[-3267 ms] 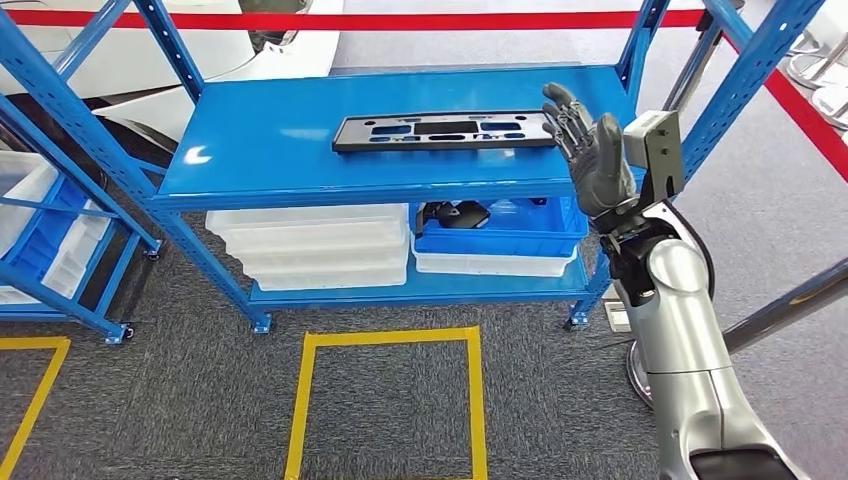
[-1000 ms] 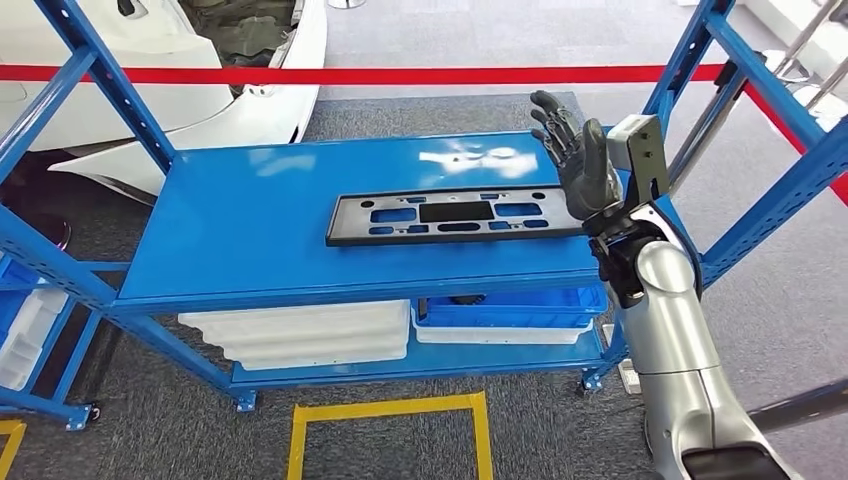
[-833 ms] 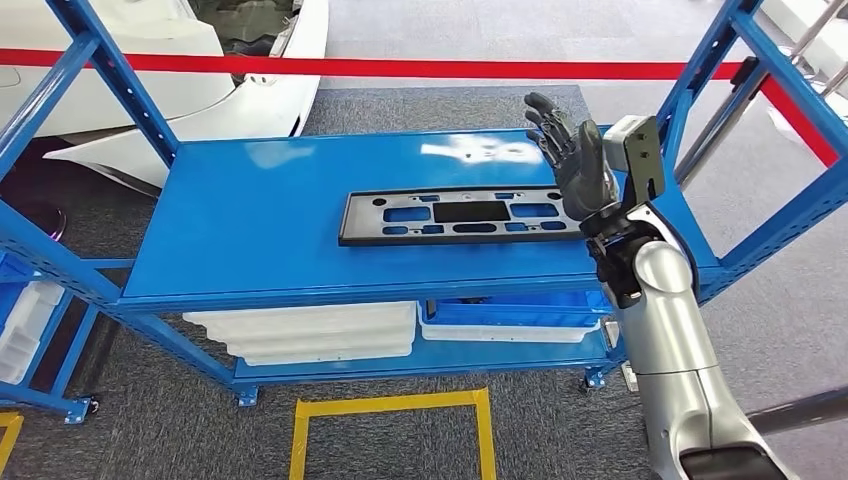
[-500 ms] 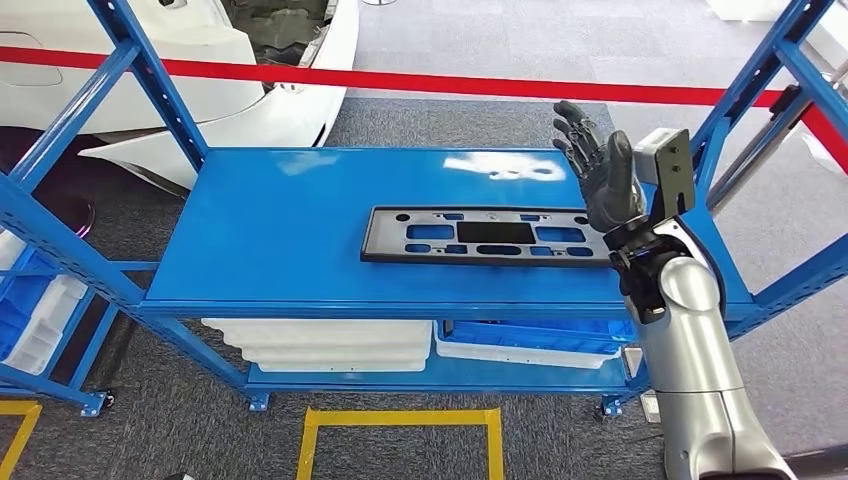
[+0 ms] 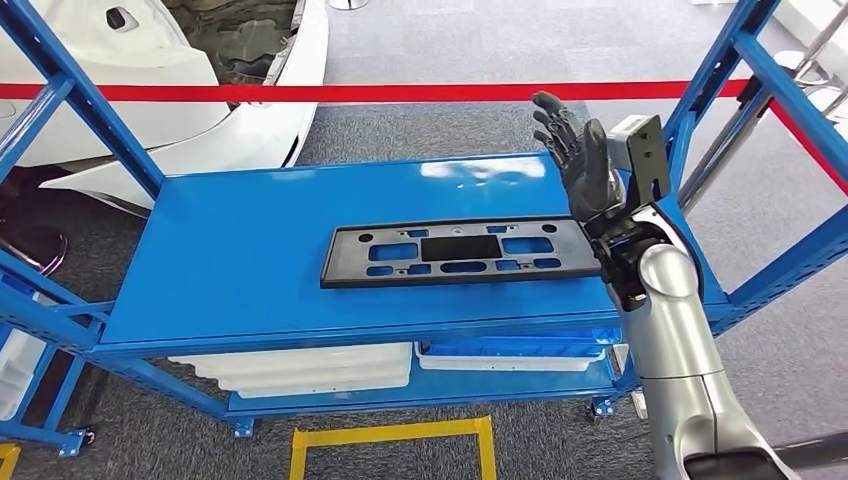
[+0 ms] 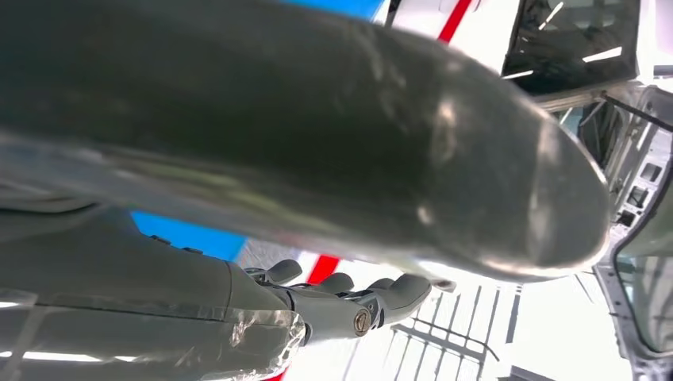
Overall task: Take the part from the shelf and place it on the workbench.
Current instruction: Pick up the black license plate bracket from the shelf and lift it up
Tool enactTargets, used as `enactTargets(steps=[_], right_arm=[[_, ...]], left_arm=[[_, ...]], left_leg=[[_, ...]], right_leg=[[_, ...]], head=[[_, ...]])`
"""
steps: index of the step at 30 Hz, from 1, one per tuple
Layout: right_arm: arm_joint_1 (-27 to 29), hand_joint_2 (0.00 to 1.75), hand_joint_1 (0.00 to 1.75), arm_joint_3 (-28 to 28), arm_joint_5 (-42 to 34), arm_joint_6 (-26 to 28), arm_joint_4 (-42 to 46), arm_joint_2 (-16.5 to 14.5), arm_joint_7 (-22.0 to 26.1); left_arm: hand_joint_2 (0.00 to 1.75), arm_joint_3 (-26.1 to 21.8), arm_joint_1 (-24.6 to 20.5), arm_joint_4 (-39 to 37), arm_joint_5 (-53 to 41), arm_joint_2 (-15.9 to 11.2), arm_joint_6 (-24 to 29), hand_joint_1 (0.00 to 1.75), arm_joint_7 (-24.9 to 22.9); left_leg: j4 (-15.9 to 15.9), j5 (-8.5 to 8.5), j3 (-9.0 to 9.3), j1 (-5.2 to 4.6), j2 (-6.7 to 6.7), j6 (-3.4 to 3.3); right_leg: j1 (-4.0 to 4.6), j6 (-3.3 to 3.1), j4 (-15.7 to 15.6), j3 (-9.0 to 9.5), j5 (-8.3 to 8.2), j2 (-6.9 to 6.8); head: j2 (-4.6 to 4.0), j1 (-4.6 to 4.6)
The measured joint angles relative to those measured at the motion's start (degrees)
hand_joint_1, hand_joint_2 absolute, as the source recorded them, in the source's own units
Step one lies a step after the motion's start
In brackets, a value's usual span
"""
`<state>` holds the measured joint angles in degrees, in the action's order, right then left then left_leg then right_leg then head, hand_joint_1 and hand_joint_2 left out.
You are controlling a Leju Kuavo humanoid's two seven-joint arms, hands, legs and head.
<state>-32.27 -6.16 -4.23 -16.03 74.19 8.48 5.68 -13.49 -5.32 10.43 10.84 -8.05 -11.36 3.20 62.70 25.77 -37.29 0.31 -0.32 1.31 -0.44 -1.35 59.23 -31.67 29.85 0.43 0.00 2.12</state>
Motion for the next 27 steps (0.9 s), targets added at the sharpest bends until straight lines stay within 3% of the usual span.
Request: enactTargets(steps=[2, 5, 9, 13, 17, 22, 27], right_arm=[[0.0, 0.0, 0.0, 0.0, 0.2, 0.1, 0.1, 0.0, -0.1], [0.0, 0.0, 0.0, 0.0, 0.4, 0.3, 0.4, -0.1, -0.3], [0.0, 1.75, 0.0, 0.0, 1.6, 1.4, 1.0, 0.0, -0.6], [0.1, 1.75, 0.0, 0.0, 3.3, 1.9, 2.1, 0.1, -1.5], [0.9, 1.75, 0.0, 0.0, 7.4, 2.9, 3.0, 0.1, -1.8], [3.8, 1.75, 0.0, -0.6, 18.0, 4.9, 4.4, -0.4, -2.2], [5.5, 1.75, 0.0, -1.7, 22.6, 4.8, 5.2, -1.3, -3.0]], left_arm=[[0.0, 0.0, 0.0, 0.0, 0.2, -0.1, 0.1, 0.0, -0.3], [0.0, 0.0, 0.0, 0.0, 0.3, 0.0, 0.1, 0.0, -0.4], [0.0, 0.0, 0.0, 0.0, -0.1, 0.0, 0.1, 0.0, -0.4], [0.0, 0.0, -0.1, 0.0, -0.6, 0.0, 0.1, 0.0, 0.0], [1.75, 0.0, -0.1, 0.0, -1.0, 0.0, 0.1, 0.0, 0.1], [1.75, 0.0, -0.1, 0.0, -1.5, 0.0, 0.4, 0.0, 0.1], [1.75, 0.0, -0.3, 0.0, -1.5, 0.0, 0.6, 0.0, 0.1]], left_leg=[[-3.1, -0.48, 1.05, -0.22, -0.03, -0.51], [-3.8, -0.21, 1.14, -0.22, -0.1, -0.47], [-3.8, 0.08, 1.15, -0.29, -0.19, -0.82], [-3.8, 0.19, 1.18, -0.29, -0.17, -0.96], [-3.8, 0.21, 1.23, -0.29, -0.18, -1.0], [-3.9, 0.21, 1.41, -0.27, -0.18, -1.0], [-4.0, 0.21, 1.56, -0.25, -0.18, -0.99]], right_leg=[[0.15, 0.43, 0.0, 0.12, 0.45, 0.08], [0.17, 0.59, -0.1, 0.14, 0.74, 0.0], [0.12, 0.79, -0.8, 0.5, 0.75, -0.12], [0.11, 0.96, -1.1, 0.63, 0.73, -0.1], [0.12, 1.08, -1.1, 0.69, 0.69, -0.11], [0.15, 1.11, -1.1, 0.85, 0.69, -0.14], [0.16, 1.1, -1.1, 0.92, 0.7, -0.14]], head=[[0.0, 0.13], [0.0, -0.21], [0.0, -0.77], [0.0, -1.28], [0.0, -1.58], [0.0, -1.79], [0.0, -1.77]])
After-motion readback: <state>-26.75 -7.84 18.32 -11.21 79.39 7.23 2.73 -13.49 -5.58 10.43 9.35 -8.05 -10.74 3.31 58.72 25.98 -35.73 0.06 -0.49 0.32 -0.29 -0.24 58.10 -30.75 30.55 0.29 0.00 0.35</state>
